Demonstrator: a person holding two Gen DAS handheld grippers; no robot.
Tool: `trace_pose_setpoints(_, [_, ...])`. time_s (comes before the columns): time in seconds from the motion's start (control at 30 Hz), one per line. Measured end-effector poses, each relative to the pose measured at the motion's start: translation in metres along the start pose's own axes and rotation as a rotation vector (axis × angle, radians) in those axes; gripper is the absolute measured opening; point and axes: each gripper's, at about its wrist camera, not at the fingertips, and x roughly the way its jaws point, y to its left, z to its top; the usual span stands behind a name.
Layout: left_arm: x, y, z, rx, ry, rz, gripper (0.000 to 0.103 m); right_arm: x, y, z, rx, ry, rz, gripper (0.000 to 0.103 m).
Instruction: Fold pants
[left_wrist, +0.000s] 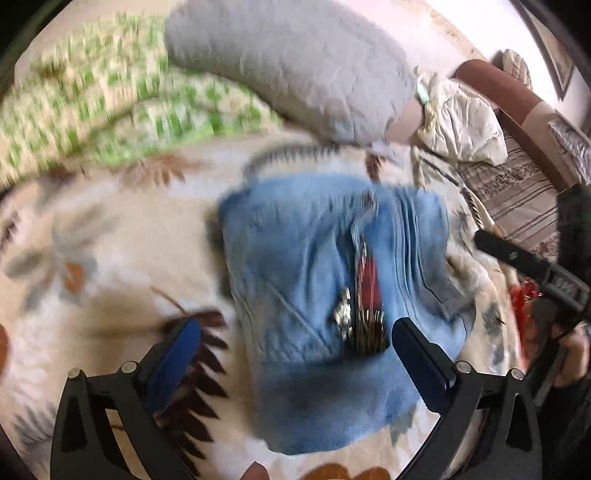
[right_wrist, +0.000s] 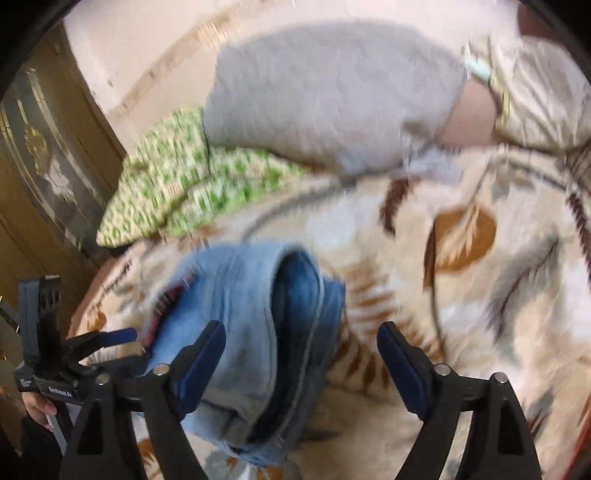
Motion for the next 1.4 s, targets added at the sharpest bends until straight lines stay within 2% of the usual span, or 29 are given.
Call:
trace_pose_setpoints(0.07, [-0.011,-0.008,0.008,0.043,-0.061,0.066,0.103,-0.007,0.012,0.007,-0.044,-0.051,-0.016,0.088])
trace_pose_setpoints(0.17, [-0.017,-0.010,0.016,0.064,-0.109,0.041,0.103,-0.008,0.030,0.015,-0.107,-0.093,-0.047,0.090])
trace_pose_setpoints(0.27, [-0.013,-0.009,0.027,0.062,-0.125,0.045,0.103,0.002,0.045,0.025,-0.150,-0.082,-0.023,0.090])
trace_pose_setpoints(0.4, [-0.004,0.008,0.040,0.016,-0.150,0.105,0.103,0.027,0.053,0.032,-0.205,-0.050,-0.087,0.090])
trace_pose_setpoints(0.5, [0.007,0.028,0.047,-0.061,-0.125,0.062,0.103,0.052,0.048,0.031,-0.222,0.024,-0.141,0.090])
trace_pose_setpoints(0.57, [0.018,0.030,0.051,-0.066,-0.096,0.041,0.103,0.070,0.042,0.027,-0.229,0.066,-0.196,0.090])
trace_pose_setpoints(0.67, [0.041,0.025,0.053,-0.020,-0.047,0.106,0.103,0.093,0.026,0.021,-0.200,0.137,-0.214,0.090])
trace_pose_setpoints(0.77, [0.059,0.021,0.047,-0.001,0.004,0.105,0.103,0.111,0.013,0.008,-0.209,0.186,-0.240,0.094])
trace_pose_setpoints(0.87, [0.071,0.020,0.041,0.006,0.025,0.117,0.103,0.116,0.001,0.001,-0.178,0.180,-0.227,0.101])
trace_pose_setpoints(0.97, [0.075,0.028,0.036,-0.032,0.039,0.106,0.103,0.109,-0.006,0.003,-0.119,0.180,-0.181,0.101])
trace_pose_setpoints(1.1, [0.050,0.030,0.034,-0.050,0.001,0.099,0.103,0.079,-0.006,0.005,-0.063,0.147,-0.131,0.102])
trace_pose_setpoints(1.27, [0.015,0.015,0.017,0.032,-0.050,0.067,0.103,0.027,0.008,-0.003,-0.127,0.089,-0.122,0.103])
trace_pose_setpoints(1.4, [-0.001,-0.004,-0.001,0.128,-0.054,0.034,0.103,0.005,0.019,-0.015,-0.196,0.101,-0.111,0.103])
